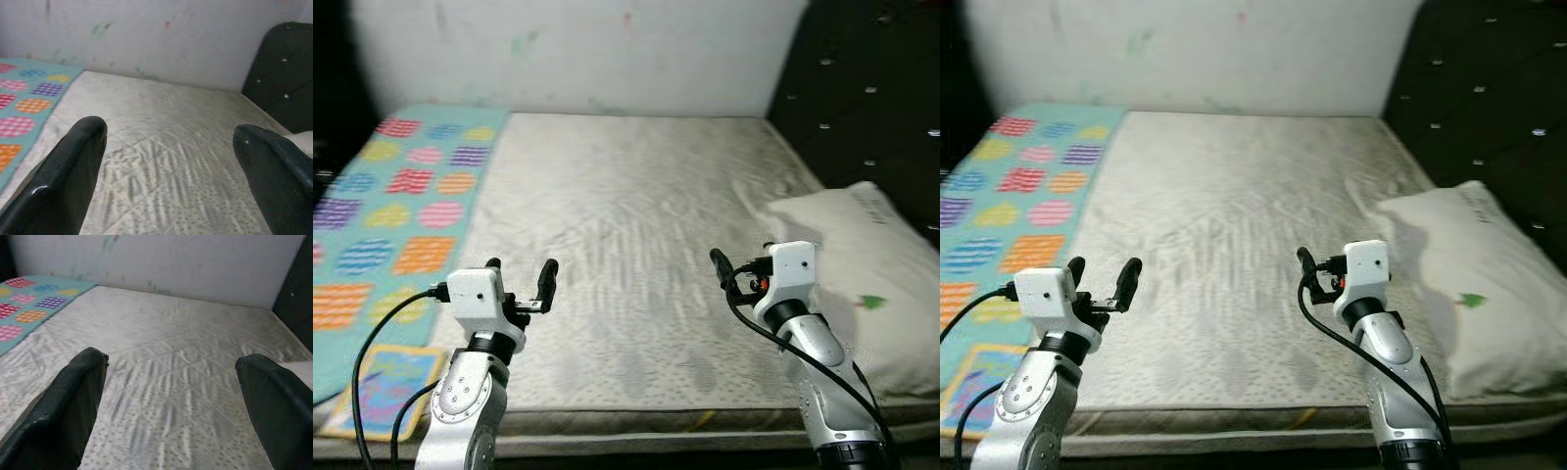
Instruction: Clean up the room
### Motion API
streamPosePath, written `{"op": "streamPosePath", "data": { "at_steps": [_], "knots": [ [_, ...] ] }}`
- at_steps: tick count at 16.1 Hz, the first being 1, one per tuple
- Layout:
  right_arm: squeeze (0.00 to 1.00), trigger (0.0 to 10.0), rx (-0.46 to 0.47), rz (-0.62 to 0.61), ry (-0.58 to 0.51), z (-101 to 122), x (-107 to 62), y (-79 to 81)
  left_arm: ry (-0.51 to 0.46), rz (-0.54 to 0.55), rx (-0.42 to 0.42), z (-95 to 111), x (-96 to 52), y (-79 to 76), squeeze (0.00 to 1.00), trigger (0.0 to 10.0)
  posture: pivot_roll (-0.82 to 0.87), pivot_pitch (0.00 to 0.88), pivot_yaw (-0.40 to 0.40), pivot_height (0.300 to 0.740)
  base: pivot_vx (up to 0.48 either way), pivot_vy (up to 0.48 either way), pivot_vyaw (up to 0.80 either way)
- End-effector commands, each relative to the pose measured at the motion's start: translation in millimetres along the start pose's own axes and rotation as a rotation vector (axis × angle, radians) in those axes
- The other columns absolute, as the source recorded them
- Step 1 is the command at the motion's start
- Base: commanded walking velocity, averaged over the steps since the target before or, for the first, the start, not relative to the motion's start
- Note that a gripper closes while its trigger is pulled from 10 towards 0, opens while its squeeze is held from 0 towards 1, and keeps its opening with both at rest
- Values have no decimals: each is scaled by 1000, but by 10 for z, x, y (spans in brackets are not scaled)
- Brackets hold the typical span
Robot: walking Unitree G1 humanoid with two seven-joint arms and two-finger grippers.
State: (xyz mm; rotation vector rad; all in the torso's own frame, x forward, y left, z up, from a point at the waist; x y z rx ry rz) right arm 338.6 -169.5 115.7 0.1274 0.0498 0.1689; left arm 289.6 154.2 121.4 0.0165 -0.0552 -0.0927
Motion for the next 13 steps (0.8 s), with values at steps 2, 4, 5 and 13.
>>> {"op": "streamPosePath", "data": {
  "at_steps": [2, 4, 5, 13],
  "knots": [
    [0, 10000, -8, 5, -20, 61, 14, -5, 15, 11, 1, -28, -6, 18, 0, 10000, 16, 0, -35, 740, 0, 324, 0],
    [0, 10000, -8, 4, -19, 57, 16, -5, 14, 10, -1, -23, -3, 16, 0, 10000, 17, 0, -37, 740, 0, 399, 0],
    [0, 10000, -8, 4, -19, 56, 16, -6, 14, 9, -2, -22, -3, 15, 0, 10000, 17, 0, -37, 740, 0, 454, 0],
    [0, 10000, -11, 1, -19, 56, 5, -9, 12, -1, -13, -17, 1, -5, 0, 10000, 13, 0, -38, 740, 0, 480, 0]
  ]
}}
Point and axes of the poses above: a point about 5 cm out from each wrist's last joint towards the gripper, its own x axis pointing out of the wrist towards the gripper, its own z axis along the axis of the wrist's last joint, y = z × x, the point moved 4 cm from there along x, pointing out of the wrist towards the gripper, and after that the axes turned 10 degrees about x, right-handed, at the moved point
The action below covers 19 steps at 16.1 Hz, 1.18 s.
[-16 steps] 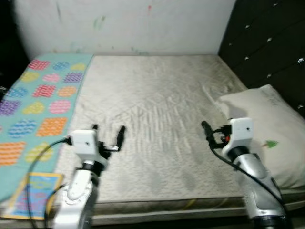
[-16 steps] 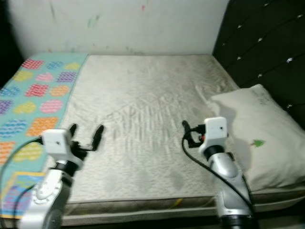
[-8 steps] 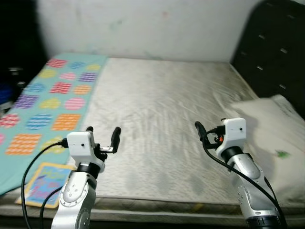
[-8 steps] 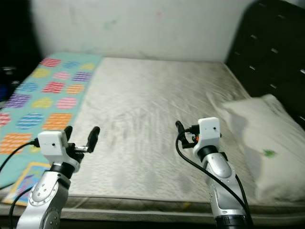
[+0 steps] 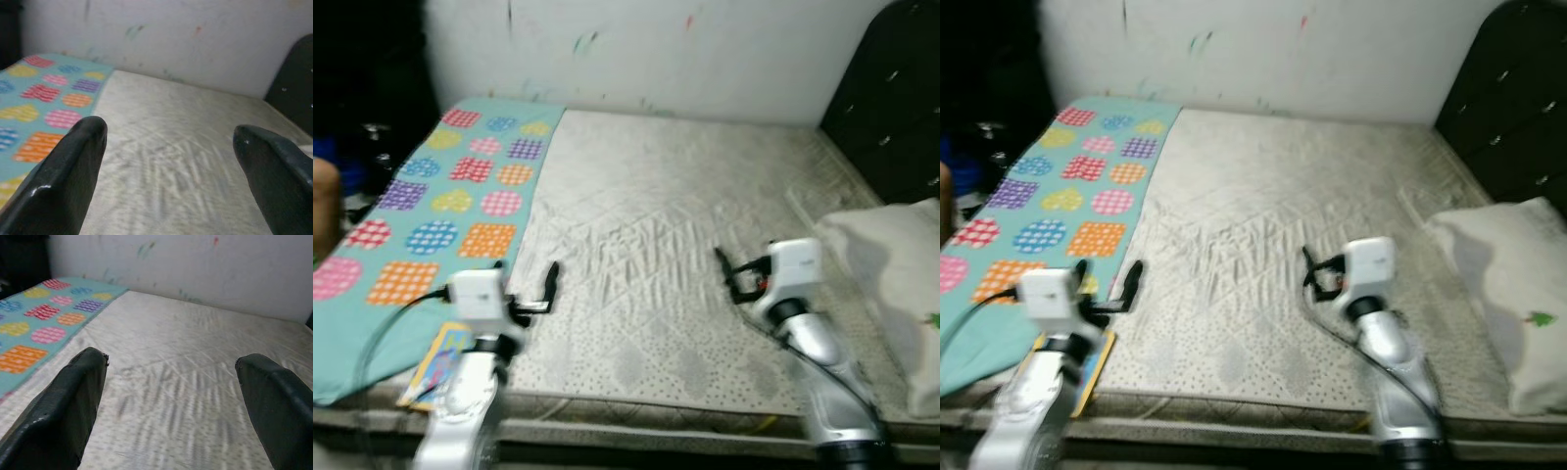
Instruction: Clean up the room
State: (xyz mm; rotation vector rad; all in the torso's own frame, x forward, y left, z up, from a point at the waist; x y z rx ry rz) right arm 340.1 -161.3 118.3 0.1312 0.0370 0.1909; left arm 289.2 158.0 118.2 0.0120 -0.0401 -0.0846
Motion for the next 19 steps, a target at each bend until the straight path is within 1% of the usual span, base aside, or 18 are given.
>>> {"op": "streamPosePath", "data": {
  "at_steps": [1, 12, 13, 15, 19],
  "knots": [
    [0, 10000, -14, -21, -7, 41, -25, -90, -3, -11, -9, 15, 10, -46, 0, 10000, 11, 0, -38, 740, 0, 480, 0],
    [0, 10000, -17, -15, -4, 36, -15, -80, -11, 3, -20, 20, 8, -35, 0, 10000, 9, 0, -40, 740, 0, 480, 0],
    [0, 10000, -17, -15, -2, 31, -15, -79, -20, 8, -26, 32, 4, -24, 0, 10000, 8, 0, -39, 740, 0, 0, 0],
    [0, 10000, -17, -15, -2, 29, -13, -77, -34, -25, -30, 61, -3, -57, 0, 10000, 8, 0, -38, 740, 0, 0, 0],
    [0, 10000, -17, -15, -3, 28, -15, -75, -36, -31, -33, 65, -5, -64, 0, 10000, 7, 0, -38, 740, 0, 0, 0]
  ]
}}
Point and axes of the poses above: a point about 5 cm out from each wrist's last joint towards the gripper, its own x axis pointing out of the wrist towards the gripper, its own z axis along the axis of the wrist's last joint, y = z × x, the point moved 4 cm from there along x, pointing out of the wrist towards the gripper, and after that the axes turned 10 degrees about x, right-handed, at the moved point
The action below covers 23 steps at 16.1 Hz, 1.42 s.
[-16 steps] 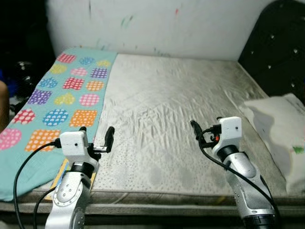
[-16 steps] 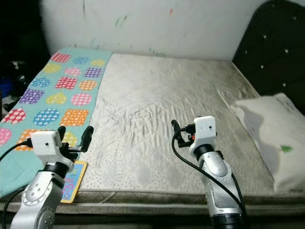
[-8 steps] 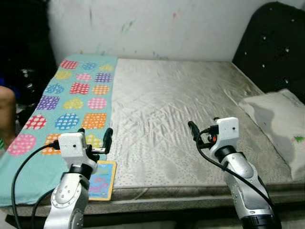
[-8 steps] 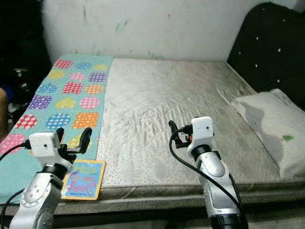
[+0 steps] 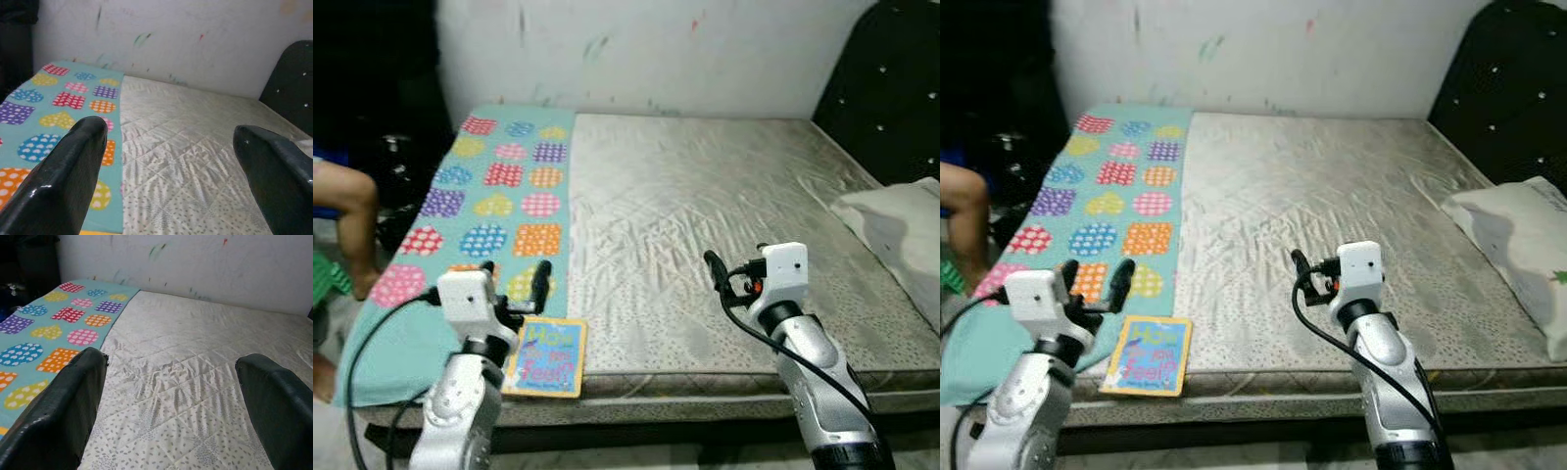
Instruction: Clean up the room
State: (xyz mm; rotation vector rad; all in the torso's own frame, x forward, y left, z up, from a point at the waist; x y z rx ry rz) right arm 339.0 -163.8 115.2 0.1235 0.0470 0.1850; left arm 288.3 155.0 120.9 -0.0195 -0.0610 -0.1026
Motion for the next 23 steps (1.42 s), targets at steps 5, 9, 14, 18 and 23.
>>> {"op": "streamPosePath", "data": {
  "at_steps": [5, 9, 14, 18, 23],
  "knots": [
    [0, 10000, -12, -8, -12, 52, -2, -48, -11, -20, -5, 30, -6, -40, 0, 10000, 7, 0, -38, 740, 272, 0, 0],
    [0, 10000, -12, -7, -11, 47, -3, -45, -10, -24, -3, 27, -7, -46, 0, 10000, 7, 0, -38, 740, 285, 0, 0],
    [0, 10000, -11, -7, -12, 45, 6, -43, -8, -29, 7, 24, -2, -44, 0, 10000, 10, 0, -34, 740, 286, 0, 0],
    [0, 10000, -13, -7, -11, 38, 14, -49, -9, -32, 12, 25, 2, -49, 0, 10000, 11, 0, -34, 740, 278, 0, 0],
    [0, 10000, -18, -1, -10, 32, 15, -47, 6, -26, 28, -2, 6, -42, 0, 10000, 10, 0, -34, 740, 50, 0, 0]
  ]
}}
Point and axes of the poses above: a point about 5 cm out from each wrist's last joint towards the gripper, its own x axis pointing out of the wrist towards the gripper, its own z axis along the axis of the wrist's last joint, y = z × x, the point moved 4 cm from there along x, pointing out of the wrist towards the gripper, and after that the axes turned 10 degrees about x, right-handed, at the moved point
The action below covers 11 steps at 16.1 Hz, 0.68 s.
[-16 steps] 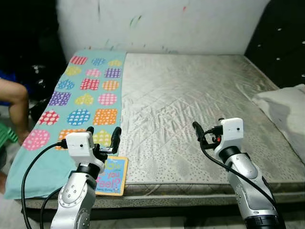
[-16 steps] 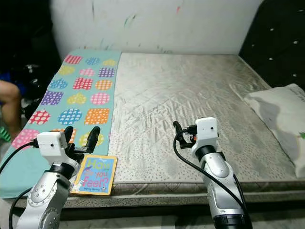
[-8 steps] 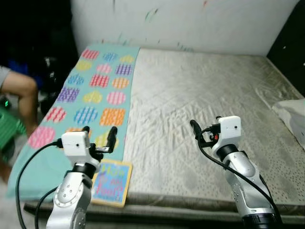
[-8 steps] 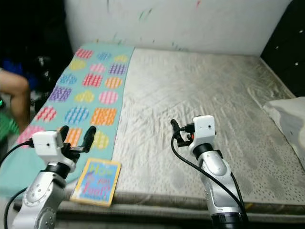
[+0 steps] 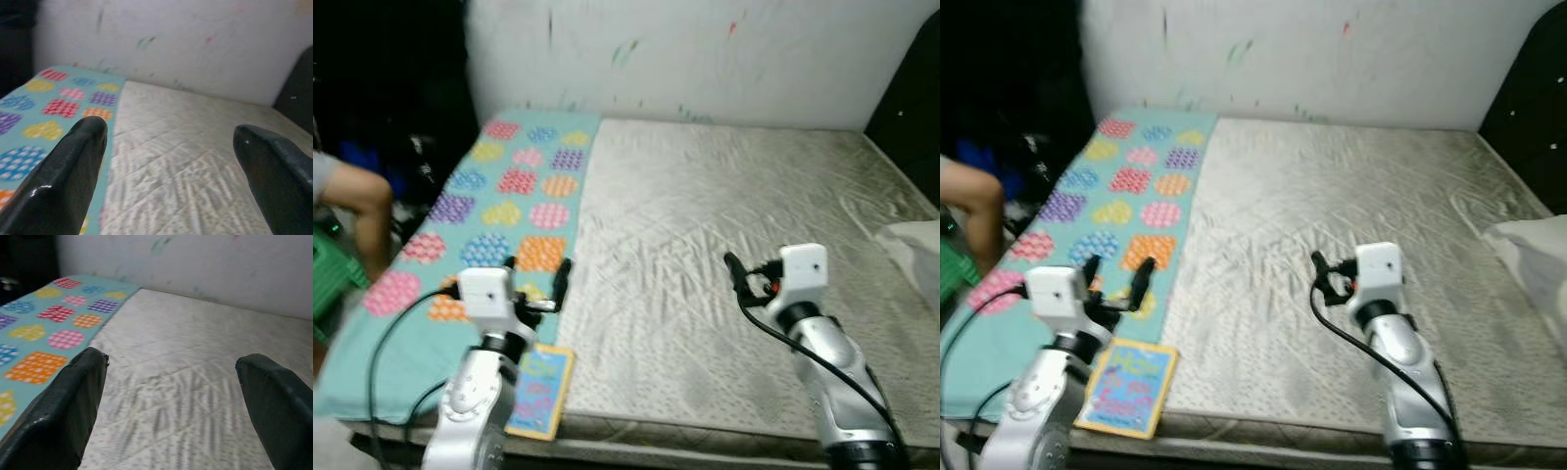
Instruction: Clean up the room
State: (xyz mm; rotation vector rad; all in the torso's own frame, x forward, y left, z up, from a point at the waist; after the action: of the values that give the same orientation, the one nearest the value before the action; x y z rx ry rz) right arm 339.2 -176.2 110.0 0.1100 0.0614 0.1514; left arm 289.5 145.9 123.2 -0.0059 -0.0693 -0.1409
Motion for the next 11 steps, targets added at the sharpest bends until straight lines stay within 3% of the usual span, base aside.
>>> {"op": "streamPosePath", "data": {
  "at_steps": [1, 3, 8, 11],
  "knots": [
    [0, 10000, -9, 38, -23, 69, 28, 86, 21, 17, 23, -34, -21, 52, 0, 10000, 10, 0, -34, 740, 0, 0, 0],
    [0, 10000, -30, 93, -5, 58, 27, 141, 68, -2, 101, -105, -45, 63, 0, 10000, 7, 0, -39, 740, 0, 0, 0],
    [0, 10000, -59, 187, 37, 87, 87, 160, 128, -165, 182, -219, -105, 48, 0, 10000, 3, 0, -43, 740, 0, 0, -659],
    [0, 10000, -94, 261, 76, 11, 44, 269, 140, -211, 198, -263, -99, -13, 0, 10000, -18, 0, -36, 740, 0, 0, 0]
  ]
}}
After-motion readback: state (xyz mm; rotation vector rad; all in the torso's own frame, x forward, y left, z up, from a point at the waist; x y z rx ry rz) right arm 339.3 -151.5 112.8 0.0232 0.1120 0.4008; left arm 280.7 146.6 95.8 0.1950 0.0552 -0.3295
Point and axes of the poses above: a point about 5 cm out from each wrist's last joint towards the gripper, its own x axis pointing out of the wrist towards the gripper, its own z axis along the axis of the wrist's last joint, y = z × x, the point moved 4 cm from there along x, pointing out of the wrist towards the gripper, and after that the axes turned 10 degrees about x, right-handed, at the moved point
